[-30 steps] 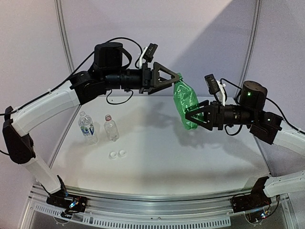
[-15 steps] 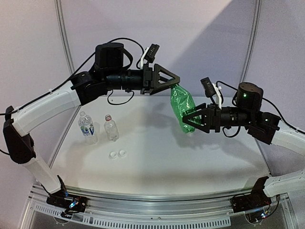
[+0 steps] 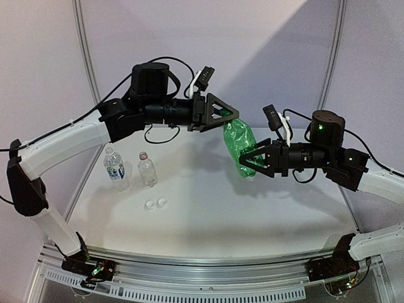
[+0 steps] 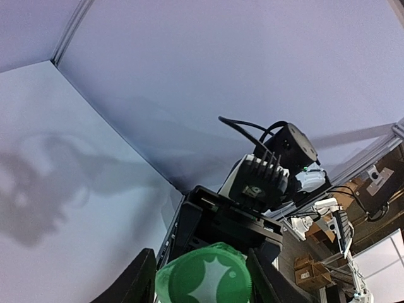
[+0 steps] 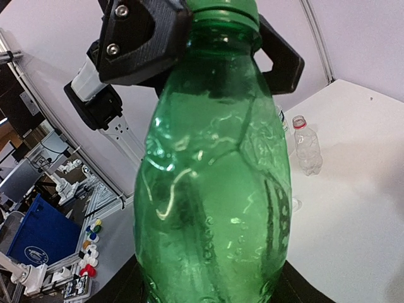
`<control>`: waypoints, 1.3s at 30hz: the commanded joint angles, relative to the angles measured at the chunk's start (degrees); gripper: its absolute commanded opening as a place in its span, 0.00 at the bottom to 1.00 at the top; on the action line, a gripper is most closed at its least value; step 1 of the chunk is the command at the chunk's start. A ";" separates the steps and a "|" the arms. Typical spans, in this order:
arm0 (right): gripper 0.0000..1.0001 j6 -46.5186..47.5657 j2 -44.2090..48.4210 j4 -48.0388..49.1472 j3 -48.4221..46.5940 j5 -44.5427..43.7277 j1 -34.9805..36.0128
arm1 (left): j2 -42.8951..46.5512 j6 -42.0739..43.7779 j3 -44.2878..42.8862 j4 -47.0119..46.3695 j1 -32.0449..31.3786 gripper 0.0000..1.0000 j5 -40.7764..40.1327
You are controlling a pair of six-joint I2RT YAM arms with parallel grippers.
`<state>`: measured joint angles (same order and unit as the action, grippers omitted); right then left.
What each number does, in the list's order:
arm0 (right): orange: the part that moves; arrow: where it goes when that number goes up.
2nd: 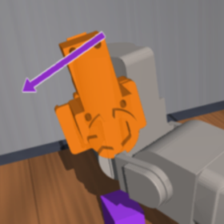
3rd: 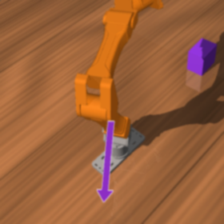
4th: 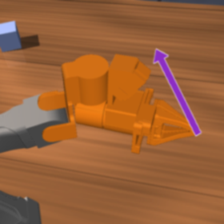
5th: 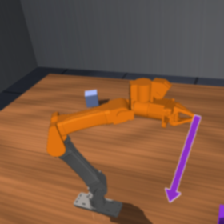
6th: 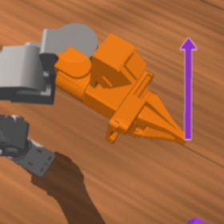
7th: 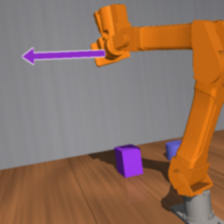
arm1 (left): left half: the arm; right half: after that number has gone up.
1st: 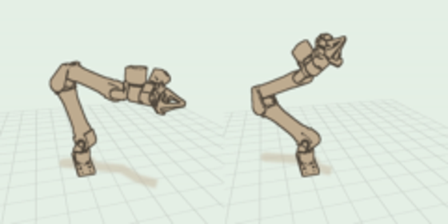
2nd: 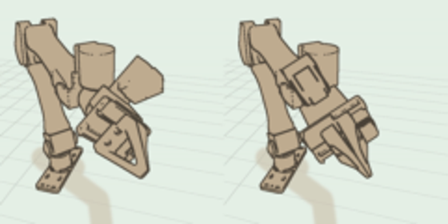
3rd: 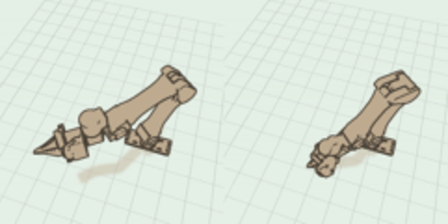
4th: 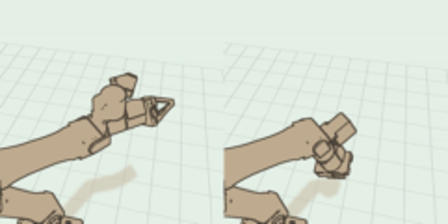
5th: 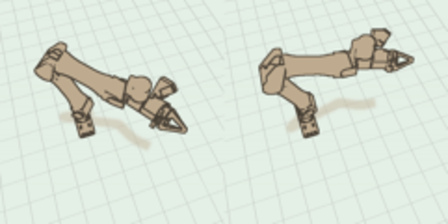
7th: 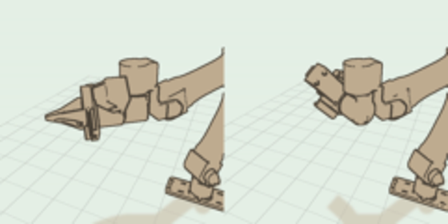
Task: Unscrew the bottle caps
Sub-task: Pass from the right arm to the left
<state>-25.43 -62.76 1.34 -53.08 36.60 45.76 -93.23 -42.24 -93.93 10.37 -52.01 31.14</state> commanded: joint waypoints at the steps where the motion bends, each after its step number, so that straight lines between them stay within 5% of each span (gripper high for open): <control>1: 0.23 -0.05 -0.64 0.45 -1.33 -1.33 0.83 | 0.59 0.05 1.20 0.09 -0.99 0.44 1.13; 5: 0.22 -0.22 -0.99 0.93 -1.46 -1.74 1.38 | 1.19 0.03 1.61 0.26 -0.99 0.24 0.84; 9: 0.22 -0.10 -1.78 1.14 -1.80 -1.87 2.19 | 2.26 0.22 2.44 0.34 -0.99 0.21 0.21; 12: 0.24 -0.12 -2.72 0.79 -2.38 -1.96 2.57 | 2.86 0.35 2.78 0.92 -0.99 0.00 -0.12; 13: 0.27 -0.18 -3.05 0.59 -2.64 -2.13 2.73 | 3.11 0.51 2.85 1.22 -0.99 0.00 -0.16; 19: 0.73 -0.41 -3.64 -3.00 -4.20 -6.28 3.02 | 6.34 1.44 5.38 1.58 -0.99 0.00 -1.08; 21: 0.96 -0.03 -3.32 -4.73 -4.69 -7.12 3.08 | 7.80 1.39 7.01 1.46 -0.99 0.00 -1.81; 22: 0.99 0.15 -3.22 -5.51 -4.94 -7.37 3.07 | 8.59 1.31 7.92 1.18 -0.99 0.00 -2.23; 30: 0.99 2.26 -2.30 -8.11 -6.10 -8.84 3.49 | 15.47 0.51 16.35 -3.72 -0.99 0.00 -4.38; 35: 0.99 9.80 -1.06 -13.05 -12.03 -22.80 9.93 | 18.74 -0.18 19.48 -4.08 -0.99 0.00 -6.30; 39: 0.99 11.76 -2.80 -14.51 -16.49 -24.93 11.37 | 19.95 -0.26 20.38 -3.87 -0.99 0.00 -7.30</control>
<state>-17.82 -65.54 -10.76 -64.90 18.74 55.79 -74.98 -42.19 -74.87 7.92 -52.18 25.06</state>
